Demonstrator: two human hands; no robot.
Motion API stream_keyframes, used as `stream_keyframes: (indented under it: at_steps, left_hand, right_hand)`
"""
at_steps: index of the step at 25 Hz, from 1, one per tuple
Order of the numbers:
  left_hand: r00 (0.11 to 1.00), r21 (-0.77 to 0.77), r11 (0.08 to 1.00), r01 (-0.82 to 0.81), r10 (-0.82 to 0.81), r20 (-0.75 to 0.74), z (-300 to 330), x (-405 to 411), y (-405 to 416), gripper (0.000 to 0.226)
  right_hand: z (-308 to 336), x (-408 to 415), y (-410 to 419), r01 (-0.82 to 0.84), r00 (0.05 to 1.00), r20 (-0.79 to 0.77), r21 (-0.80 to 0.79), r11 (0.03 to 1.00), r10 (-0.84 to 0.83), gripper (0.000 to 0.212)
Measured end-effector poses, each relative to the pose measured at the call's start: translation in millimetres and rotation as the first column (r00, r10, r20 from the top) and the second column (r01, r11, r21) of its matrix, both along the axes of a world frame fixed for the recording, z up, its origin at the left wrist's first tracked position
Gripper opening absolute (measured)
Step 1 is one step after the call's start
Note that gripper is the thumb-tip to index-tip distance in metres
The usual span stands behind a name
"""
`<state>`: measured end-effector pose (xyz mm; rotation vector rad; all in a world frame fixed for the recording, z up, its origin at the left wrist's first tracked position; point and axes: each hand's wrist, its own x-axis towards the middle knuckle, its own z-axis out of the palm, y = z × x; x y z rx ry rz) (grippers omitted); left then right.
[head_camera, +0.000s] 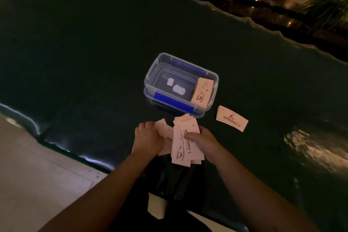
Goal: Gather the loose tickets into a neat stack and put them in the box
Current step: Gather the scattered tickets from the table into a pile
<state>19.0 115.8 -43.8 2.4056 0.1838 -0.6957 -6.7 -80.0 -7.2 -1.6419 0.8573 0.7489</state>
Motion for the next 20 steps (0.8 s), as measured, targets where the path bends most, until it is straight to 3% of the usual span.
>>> stream_keyframes:
  at_steps: [2,4,6,8,10,15,18,20]
  left_hand:
    - [0.972,-0.154,0.963,-0.220,0.202,-0.123,-1,-4,-3,0.070]
    - [0.886,-0.266,0.854,-0.448,0.384,-0.259,2,-9,-9,0.069]
    - [0.813,-0.299,0.767,-0.568,0.466,-0.350,8,-12,-15,0.069]
    - [0.757,-0.306,0.711,-0.633,0.486,-0.437,11,-13,-19,0.080]
    - [0.723,-0.312,0.678,-0.665,0.481,-0.496,14,-11,-20,0.093]
    - [0.701,-0.292,0.703,-0.649,0.403,-0.588,20,-3,-11,0.072]
    - [0.699,-0.327,0.735,-0.595,0.271,-0.662,16,-3,-16,0.053]
    - [0.702,-0.348,0.742,-0.573,0.224,-0.676,5,-7,-23,0.063]
  right_hand:
    - [-3,2,12,-0.013,1.000,0.005,-0.023,1.000,0.013,0.060]
    - [-5,3,23,-0.093,0.995,0.009,-0.097,0.991,0.095,0.082]
    - [-13,4,32,-0.192,0.980,0.009,-0.225,0.955,0.199,0.102]
    - [-13,4,40,-0.249,0.965,0.002,-0.319,0.915,0.264,0.099]
    - [-10,4,45,-0.248,0.964,0.002,-0.345,0.905,0.265,0.098]
    - [-15,8,46,-0.182,0.983,-0.073,-0.302,0.936,0.167,0.105]
    - [-9,2,47,0.027,0.997,-0.074,-0.130,0.991,-0.037,0.071]
    - [-8,-2,48,0.129,0.988,-0.072,-0.082,0.988,-0.135,0.060]
